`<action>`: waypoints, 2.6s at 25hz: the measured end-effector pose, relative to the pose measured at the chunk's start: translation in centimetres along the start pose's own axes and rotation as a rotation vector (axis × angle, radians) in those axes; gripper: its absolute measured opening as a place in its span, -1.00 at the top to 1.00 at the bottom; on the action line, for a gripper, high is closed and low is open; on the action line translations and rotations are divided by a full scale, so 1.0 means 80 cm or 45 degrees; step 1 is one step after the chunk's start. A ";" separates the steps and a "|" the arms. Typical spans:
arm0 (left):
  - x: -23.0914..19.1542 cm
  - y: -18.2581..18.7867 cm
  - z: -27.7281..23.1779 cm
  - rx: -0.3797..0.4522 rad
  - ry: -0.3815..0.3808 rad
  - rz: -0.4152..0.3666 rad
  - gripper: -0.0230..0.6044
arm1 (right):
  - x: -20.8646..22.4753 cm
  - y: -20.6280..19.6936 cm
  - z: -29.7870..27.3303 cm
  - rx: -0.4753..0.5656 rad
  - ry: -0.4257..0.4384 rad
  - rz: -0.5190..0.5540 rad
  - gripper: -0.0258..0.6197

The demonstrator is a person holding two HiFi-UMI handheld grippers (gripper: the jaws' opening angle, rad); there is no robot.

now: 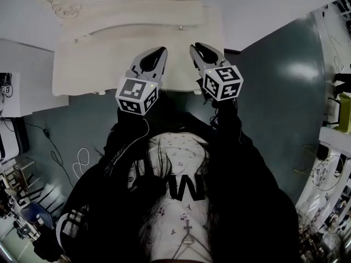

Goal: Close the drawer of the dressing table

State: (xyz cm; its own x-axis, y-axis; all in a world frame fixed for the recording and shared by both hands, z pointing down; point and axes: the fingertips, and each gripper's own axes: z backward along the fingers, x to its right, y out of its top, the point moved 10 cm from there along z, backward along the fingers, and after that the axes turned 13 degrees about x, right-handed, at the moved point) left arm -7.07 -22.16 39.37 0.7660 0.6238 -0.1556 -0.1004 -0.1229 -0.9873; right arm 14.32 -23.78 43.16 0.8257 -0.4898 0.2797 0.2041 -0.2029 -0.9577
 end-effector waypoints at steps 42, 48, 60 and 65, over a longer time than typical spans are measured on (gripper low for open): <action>0.132 -0.025 0.250 0.029 0.142 -0.020 0.93 | -0.219 -0.046 0.177 0.015 0.243 -0.024 0.77; 0.141 -0.030 0.308 0.018 0.096 -0.014 0.93 | -0.272 -0.063 0.208 0.027 0.209 -0.034 0.77; 0.146 -0.042 0.384 0.009 0.013 -0.005 0.93 | -0.347 -0.099 0.256 0.029 0.129 -0.042 0.89; 0.152 -0.047 0.389 0.014 -0.032 0.010 0.93 | -0.357 -0.102 0.267 0.024 0.108 -0.026 0.89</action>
State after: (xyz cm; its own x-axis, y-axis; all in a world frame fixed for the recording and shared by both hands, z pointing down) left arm -17.17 9.91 40.20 0.7490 0.6420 -0.1636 -0.1134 -0.1191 -0.9864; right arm 0.29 9.95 41.58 0.7739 -0.5561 0.3031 0.2310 -0.1978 -0.9526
